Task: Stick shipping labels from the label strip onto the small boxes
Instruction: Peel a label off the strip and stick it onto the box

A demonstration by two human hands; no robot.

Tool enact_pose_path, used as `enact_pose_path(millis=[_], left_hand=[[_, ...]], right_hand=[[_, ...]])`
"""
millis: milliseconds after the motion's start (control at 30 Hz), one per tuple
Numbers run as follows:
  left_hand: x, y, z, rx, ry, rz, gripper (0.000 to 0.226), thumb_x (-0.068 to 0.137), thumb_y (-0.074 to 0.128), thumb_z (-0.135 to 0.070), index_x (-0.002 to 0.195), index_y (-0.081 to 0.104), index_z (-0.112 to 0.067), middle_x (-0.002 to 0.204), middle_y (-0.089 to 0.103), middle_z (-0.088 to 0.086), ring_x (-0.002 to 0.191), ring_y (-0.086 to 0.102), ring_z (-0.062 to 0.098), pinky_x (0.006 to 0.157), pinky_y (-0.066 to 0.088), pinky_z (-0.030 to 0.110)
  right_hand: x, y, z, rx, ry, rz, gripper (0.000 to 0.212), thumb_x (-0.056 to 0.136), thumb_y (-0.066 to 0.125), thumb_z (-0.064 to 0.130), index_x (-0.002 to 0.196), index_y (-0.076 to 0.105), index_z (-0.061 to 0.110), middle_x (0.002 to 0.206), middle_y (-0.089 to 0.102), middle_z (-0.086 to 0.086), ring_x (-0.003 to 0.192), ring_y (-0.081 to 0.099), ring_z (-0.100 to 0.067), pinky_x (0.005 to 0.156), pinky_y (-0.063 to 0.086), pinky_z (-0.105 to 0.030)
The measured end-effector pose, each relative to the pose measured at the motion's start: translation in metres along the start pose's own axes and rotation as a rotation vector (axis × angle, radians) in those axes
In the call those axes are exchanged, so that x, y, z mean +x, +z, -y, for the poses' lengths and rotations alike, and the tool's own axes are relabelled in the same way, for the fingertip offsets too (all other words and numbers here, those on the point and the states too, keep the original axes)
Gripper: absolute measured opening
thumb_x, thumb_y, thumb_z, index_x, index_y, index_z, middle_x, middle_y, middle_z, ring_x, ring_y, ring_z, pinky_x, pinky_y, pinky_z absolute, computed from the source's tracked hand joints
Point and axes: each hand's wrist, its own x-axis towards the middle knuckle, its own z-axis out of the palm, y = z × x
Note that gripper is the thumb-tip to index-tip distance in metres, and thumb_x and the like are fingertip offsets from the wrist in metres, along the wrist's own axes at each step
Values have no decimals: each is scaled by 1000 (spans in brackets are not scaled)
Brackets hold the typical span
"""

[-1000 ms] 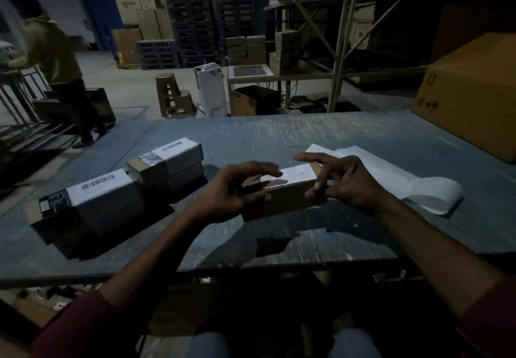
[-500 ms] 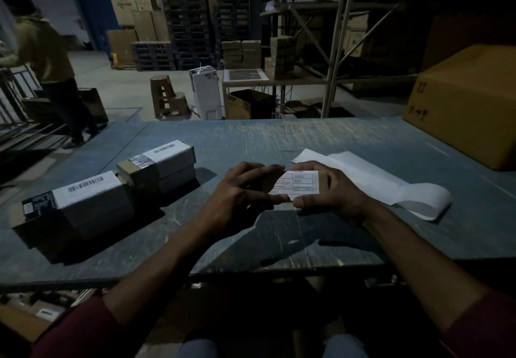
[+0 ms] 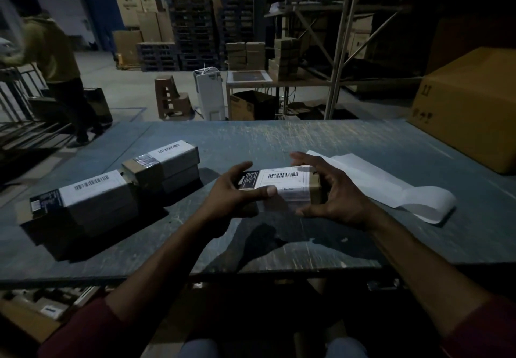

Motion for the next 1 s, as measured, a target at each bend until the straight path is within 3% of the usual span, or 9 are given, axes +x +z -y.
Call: enact_pose_path(millis=[133,267,400,500,633,733,833,933,1000], left_hand=[[-1,3,6,9,156,-92,111,42,104,-26,143,59,-29,130,69,6,109,74,19,87,64,43],[-6,10,16,81,373,-100,117,42,106,-24,146,53,-38,123,66,9,112,71,25,89,63,45],[-8,9,17,6,361,-86,118,55,101,-9,154,44,-37,126,62,14,112,71,31,87,64,51],[-10,5,16,137,328,-46,121,65,96,-15,161,27,-44,139,54,5,121,66,18,93,63,39],[-12,-18,12,339,344,81,134,60,99,-21,163,17,-44,141,52,1,129,60,12,104,56,36],[-21,-40,6,462,392,34,111,57,101,-10,152,45,-26,131,65,-1,122,67,13,102,59,45],[-36,-67,-6,534,436,-106,91,55,103,-16,135,59,-16,128,69,-5,119,68,8,99,60,40],[-52,-101,-21,593,446,-158,88,55,103,-19,132,62,-18,126,71,-7,119,67,4,98,60,33],[-60,-123,-31,616,444,-181,87,55,104,-23,132,62,-23,127,71,-8,120,67,6,97,61,34]], right_hand=[[4,2,4,166,142,-24,116,63,99,27,157,33,44,148,54,7,134,56,-5,103,54,-25],[9,10,6,240,268,-171,84,71,95,28,145,55,37,130,68,5,117,70,-15,95,60,-30],[11,16,6,248,196,-198,39,86,83,14,124,73,19,115,77,-4,105,76,-24,87,63,-31],[9,19,0,205,148,-236,23,86,83,10,108,79,7,107,81,-10,101,77,-31,87,64,-40],[15,29,-1,325,198,-261,25,80,87,14,99,74,4,102,80,-11,95,77,-33,84,62,-48],[27,47,7,374,220,-274,28,81,85,19,99,64,11,98,73,-7,86,73,-17,76,58,-41],[43,59,21,325,166,-79,42,75,87,29,110,66,18,103,74,-1,92,72,-16,77,57,-40],[64,71,35,-7,37,107,72,64,101,28,125,65,20,121,70,1,111,66,-11,91,52,-17],[83,82,47,-213,-61,114,84,60,102,35,133,64,20,126,66,4,113,61,-7,86,41,-1]])
